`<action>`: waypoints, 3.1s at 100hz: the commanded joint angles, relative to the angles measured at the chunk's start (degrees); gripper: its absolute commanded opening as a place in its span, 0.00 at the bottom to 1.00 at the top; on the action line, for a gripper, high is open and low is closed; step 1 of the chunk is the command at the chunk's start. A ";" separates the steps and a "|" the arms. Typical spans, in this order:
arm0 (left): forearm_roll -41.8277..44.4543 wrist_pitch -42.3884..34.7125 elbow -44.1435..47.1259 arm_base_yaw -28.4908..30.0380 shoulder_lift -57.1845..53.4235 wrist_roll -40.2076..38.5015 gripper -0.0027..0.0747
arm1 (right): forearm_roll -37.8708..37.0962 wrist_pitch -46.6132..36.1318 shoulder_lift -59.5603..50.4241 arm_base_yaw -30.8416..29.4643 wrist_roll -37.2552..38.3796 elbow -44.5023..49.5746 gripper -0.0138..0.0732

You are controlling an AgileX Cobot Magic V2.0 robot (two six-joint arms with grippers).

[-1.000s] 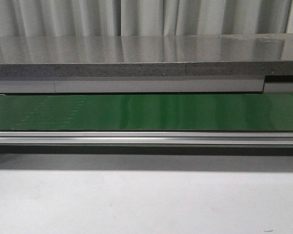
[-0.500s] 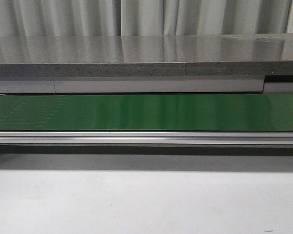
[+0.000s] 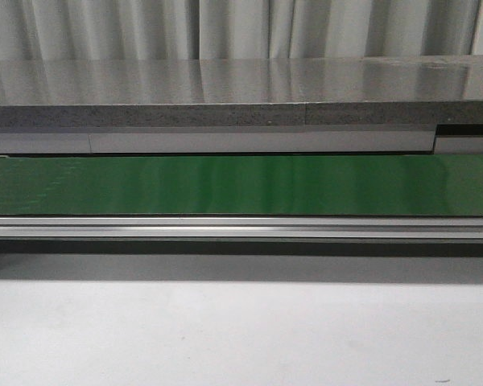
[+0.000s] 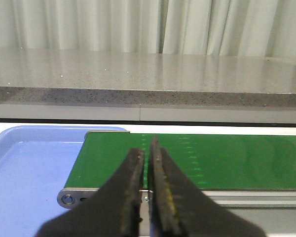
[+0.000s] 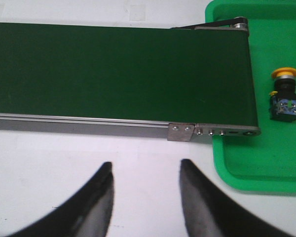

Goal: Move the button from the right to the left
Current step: 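Lower the open right gripper around the yellow-capped button switch, then close the right gripper on the button switch and lift it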

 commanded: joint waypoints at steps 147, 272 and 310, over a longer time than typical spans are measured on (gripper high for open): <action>-0.46 -4.33 2.31 -0.37 -2.13 -0.64 0.04 | 10.97 -8.34 46.99 -32.89 -34.25 -25.87 0.74; -0.46 -4.33 2.31 -0.37 -2.13 -0.64 0.04 | 9.74 -16.31 66.77 -35.29 -38.38 -25.98 0.74; -0.46 -4.33 2.31 -0.37 -2.13 -0.64 0.04 | 11.05 -15.14 66.56 -35.67 -38.38 -25.98 0.32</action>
